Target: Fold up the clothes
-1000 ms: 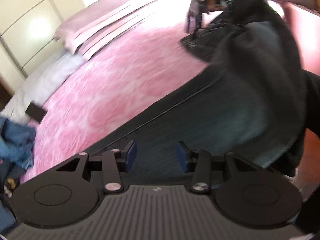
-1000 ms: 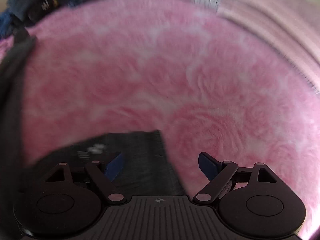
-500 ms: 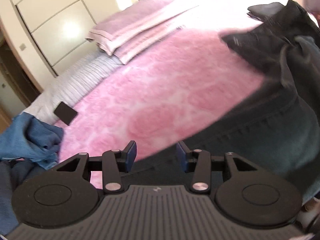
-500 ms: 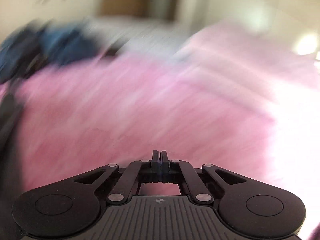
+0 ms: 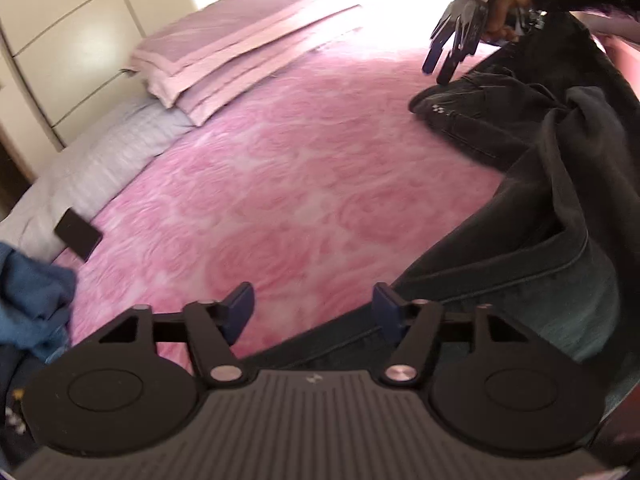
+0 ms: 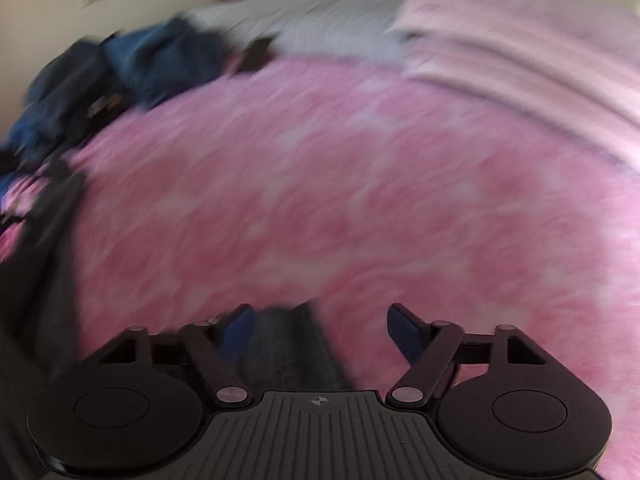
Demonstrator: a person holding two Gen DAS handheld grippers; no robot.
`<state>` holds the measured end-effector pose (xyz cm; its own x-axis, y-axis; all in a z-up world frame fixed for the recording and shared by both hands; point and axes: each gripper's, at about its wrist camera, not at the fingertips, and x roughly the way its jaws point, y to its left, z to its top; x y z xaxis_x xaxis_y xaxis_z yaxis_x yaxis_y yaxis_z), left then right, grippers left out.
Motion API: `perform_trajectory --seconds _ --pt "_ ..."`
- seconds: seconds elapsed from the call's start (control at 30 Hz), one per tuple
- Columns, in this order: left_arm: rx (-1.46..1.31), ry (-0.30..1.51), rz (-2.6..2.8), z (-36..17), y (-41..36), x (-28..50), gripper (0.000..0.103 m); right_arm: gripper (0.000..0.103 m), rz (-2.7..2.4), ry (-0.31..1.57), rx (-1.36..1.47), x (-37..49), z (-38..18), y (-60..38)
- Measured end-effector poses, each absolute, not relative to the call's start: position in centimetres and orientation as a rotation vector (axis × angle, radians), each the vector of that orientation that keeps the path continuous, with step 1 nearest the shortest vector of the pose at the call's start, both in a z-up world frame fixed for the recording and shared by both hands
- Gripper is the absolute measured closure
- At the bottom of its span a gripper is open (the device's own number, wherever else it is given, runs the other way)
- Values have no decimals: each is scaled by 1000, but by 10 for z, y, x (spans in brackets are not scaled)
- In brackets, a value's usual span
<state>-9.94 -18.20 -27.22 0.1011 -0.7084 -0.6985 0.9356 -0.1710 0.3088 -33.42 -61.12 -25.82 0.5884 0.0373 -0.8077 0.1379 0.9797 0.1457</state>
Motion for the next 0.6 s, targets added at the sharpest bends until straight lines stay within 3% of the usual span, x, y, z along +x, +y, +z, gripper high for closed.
perform_trajectory --seconds 0.17,0.3,0.33,0.37,0.4,0.53,0.6 --pt "945 376 -1576 -271 -212 -90 38 26 25 1074 251 -318 -289 -621" --pt "937 554 -1728 -279 -253 -80 39 10 9 1078 344 -319 -314 -621" --pt "938 606 -1783 -283 -261 -81 39 12 -2 1071 341 -322 -312 -619" --pt "946 654 -1839 -286 -268 -85 39 17 -14 1066 334 -324 -308 -618" --pt "970 692 -1892 -291 -273 -90 39 29 -26 1060 328 -327 -305 -616" --pt "1147 741 -1987 -313 -279 -119 39 89 -62 1038 298 -339 -289 -607" --pt "1222 754 -1992 -322 -278 -130 43 91 -75 1027 252 -347 -279 -595"
